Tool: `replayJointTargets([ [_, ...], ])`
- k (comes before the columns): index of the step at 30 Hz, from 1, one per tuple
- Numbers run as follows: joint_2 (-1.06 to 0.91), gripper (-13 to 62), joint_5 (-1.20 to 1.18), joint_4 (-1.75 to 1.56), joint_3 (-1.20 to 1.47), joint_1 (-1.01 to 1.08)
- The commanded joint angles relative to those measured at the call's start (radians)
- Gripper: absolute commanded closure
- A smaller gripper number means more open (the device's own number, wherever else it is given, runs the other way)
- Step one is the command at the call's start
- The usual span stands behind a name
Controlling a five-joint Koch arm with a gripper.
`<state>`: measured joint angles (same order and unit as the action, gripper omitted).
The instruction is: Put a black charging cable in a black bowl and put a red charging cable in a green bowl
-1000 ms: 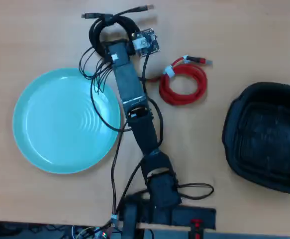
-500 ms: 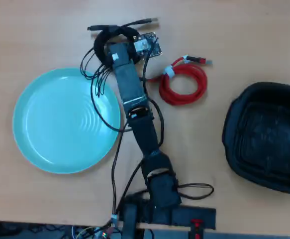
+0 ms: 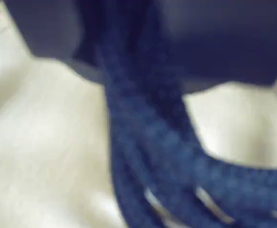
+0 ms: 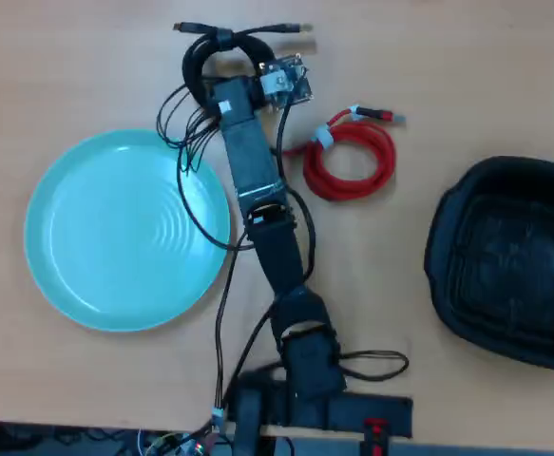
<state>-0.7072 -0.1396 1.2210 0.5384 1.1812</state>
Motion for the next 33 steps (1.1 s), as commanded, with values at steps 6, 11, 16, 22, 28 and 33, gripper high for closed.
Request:
replayJointTargets([
  [6,-0.341,56.1,-0.057,-0.52,0.528,0.014],
  [11,-0.657,56.1,-0.052,-0.957,1.085,0.031],
  [16,-0.765,56.1,-0.06,-1.04,1.216,0.046],
  [22,-0.927,56.1,-0.063,-0.655,1.094,0.051],
  [28,-0.979,56.1,-0.057,-0.156,0.782,0.06],
  [33,-1.065,56.1,-0.051,0.092,0.615,0.087],
])
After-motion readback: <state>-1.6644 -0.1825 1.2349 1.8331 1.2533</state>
